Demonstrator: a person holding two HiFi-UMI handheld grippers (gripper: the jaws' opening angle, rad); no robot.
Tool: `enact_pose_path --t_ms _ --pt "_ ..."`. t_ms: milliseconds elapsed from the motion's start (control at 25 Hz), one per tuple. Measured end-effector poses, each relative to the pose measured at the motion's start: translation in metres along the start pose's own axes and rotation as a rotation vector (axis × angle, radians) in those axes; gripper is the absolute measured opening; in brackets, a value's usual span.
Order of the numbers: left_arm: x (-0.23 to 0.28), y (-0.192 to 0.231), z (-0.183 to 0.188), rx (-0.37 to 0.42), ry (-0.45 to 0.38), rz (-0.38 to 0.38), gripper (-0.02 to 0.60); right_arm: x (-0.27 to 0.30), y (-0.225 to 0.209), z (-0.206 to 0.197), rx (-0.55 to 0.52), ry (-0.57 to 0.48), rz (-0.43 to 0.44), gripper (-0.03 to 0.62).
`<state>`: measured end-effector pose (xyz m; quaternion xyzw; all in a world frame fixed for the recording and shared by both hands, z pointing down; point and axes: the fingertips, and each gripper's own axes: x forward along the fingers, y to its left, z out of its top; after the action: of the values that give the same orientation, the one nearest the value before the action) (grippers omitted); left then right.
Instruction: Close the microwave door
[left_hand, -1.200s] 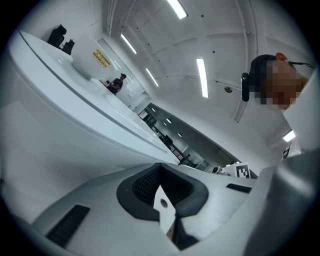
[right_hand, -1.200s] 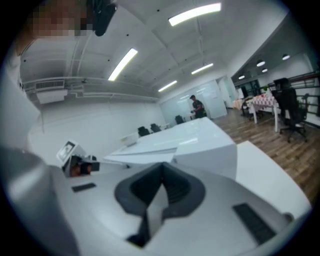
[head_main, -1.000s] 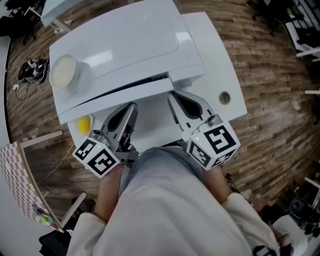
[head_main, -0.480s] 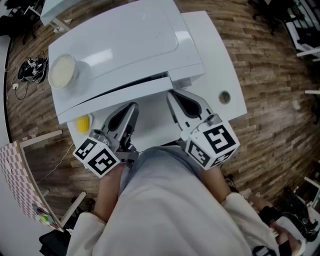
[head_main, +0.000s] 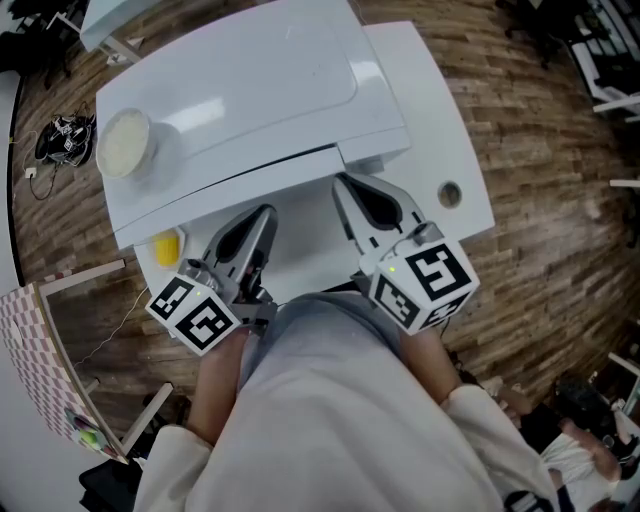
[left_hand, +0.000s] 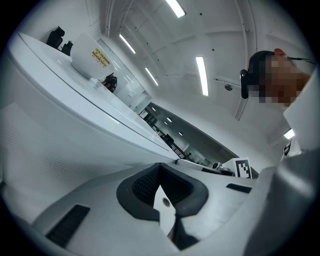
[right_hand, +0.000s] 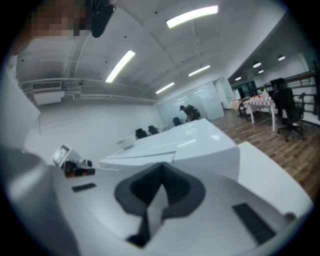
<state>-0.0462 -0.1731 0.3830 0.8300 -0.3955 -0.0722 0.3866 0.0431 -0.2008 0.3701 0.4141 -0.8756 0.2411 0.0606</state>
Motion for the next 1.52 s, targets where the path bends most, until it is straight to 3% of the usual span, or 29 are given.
enact_pose_path --t_ms 440,960,1520 --pt "0.001 -0.002 0.000 0.011 -0.003 0.001 0.017 0.010 -0.002 0.002 -0.032 -0.018 -0.010 0.021" --pt "-0.005 -0.024 -0.010 0.050 -0.007 -0.025 0.017 -0.018 0.017 -0.002 -0.073 0.001 0.052 0.021" --pt "-0.009 -0.053 -0.031 0.104 0.042 -0.062 0.015 -0.067 0.031 -0.007 -0.062 -0.010 0.149 0.021"
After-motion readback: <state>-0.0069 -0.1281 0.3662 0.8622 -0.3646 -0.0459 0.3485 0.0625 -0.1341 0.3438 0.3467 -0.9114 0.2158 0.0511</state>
